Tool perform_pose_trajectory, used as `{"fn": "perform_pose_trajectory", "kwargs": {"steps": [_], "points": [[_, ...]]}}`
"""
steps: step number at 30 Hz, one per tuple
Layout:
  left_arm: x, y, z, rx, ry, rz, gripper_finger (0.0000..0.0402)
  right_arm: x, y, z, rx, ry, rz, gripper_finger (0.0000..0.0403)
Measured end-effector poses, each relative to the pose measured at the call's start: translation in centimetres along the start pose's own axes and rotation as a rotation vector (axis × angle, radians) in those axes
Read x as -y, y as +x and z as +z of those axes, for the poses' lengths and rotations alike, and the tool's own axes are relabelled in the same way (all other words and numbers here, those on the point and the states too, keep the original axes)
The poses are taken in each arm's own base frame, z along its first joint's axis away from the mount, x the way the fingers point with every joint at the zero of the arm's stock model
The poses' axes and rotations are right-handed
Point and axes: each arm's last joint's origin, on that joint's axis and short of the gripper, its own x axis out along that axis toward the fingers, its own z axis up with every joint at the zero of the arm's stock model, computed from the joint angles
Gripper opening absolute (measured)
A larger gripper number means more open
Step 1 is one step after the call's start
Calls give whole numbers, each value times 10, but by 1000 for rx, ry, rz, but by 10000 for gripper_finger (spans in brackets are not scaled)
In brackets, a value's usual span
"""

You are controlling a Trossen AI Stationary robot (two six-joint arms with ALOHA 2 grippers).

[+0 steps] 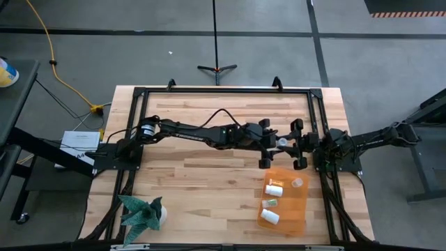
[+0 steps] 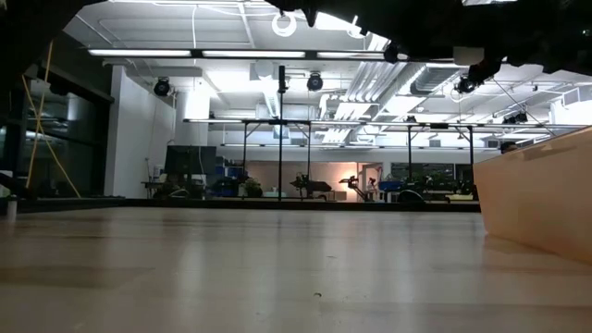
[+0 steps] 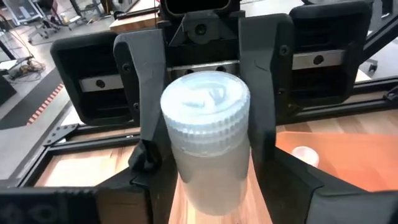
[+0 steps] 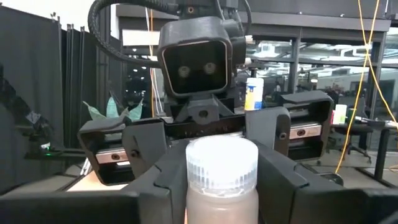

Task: Pick and place pill bottles into a basket
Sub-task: Put the transparent medicine bottle into the orange bin

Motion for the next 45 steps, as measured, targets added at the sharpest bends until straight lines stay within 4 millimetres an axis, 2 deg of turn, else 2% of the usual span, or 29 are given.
{"fn": "perform_pose_trajectory", "kwargs": {"steps": [5, 8, 15, 21, 26, 33, 38, 45], "points": [[-2, -7, 6, -15, 17, -2, 254, 0, 0, 1, 7, 21, 2, 132], [-5, -19, 13, -67, 41, 15, 266, -1, 0, 1, 6, 39, 20, 137], [-17, -72, 33, -287, -17, 111, 280, -5, -1, -8, -79, 98, 88, 131], [-18, -96, 40, -364, -92, 138, 280, -19, -7, -26, -218, 166, 180, 131], [-19, -103, 42, -380, -85, 156, 280, -33, -9, -28, -254, 203, 272, 131], [-20, -103, 42, -383, -83, 171, 280, -41, -11, -29, -312, 312, 291, 136], [-20, -103, 41, -398, -79, 176, 280, -49, 0, -14, -349, 377, 289, 131], [-19, -105, 36, -449, -68, 172, 280, -69, 22, 2, -568, 365, 247, 131]]}}
